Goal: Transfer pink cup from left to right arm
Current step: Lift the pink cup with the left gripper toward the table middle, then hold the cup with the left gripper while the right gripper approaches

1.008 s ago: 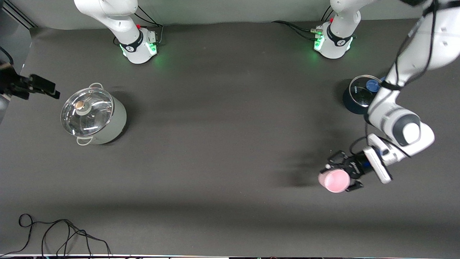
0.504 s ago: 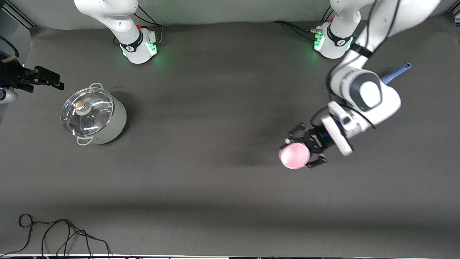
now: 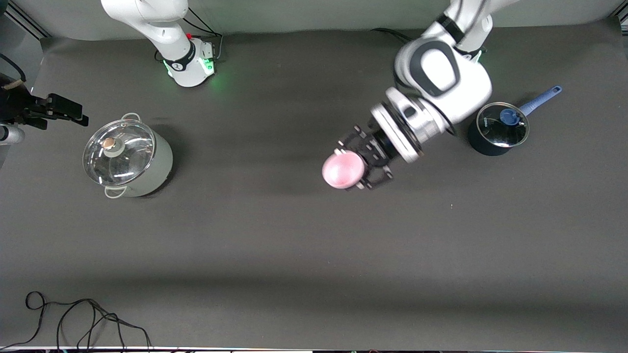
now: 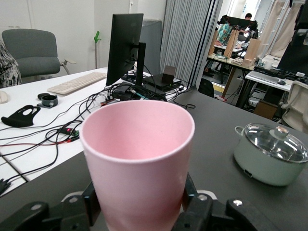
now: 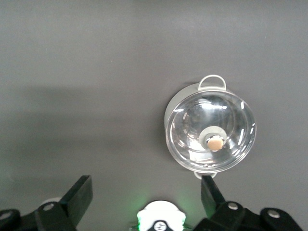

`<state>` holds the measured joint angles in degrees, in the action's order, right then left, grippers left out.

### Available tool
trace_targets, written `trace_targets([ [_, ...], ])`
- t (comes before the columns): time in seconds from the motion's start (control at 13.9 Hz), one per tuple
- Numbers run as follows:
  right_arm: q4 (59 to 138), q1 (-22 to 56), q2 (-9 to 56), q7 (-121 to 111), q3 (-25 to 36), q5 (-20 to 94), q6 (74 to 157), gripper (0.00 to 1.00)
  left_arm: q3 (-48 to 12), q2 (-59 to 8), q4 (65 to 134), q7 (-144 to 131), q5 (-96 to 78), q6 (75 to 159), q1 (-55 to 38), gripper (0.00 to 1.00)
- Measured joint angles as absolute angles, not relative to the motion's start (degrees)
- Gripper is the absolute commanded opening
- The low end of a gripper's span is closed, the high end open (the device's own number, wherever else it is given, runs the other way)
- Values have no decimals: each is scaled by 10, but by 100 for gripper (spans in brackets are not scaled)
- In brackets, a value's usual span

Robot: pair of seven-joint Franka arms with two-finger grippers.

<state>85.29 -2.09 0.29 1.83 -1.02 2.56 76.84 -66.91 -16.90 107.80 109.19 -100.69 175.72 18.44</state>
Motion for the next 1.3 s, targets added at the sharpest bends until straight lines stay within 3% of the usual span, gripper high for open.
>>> trace_targets([
  [0.36,832,-11,-1,296,-21,131,768,98,-679,-169,1013,1037,-1007,1899,59,20],
  [0.94,744,140,-4,776,-37,185,774,94,-676,-184,1003,1012,-1007,1905,39,20],
  [1.3,661,216,84,917,-37,185,812,94,-675,-186,1000,1008,-1007,1906,38,20],
])
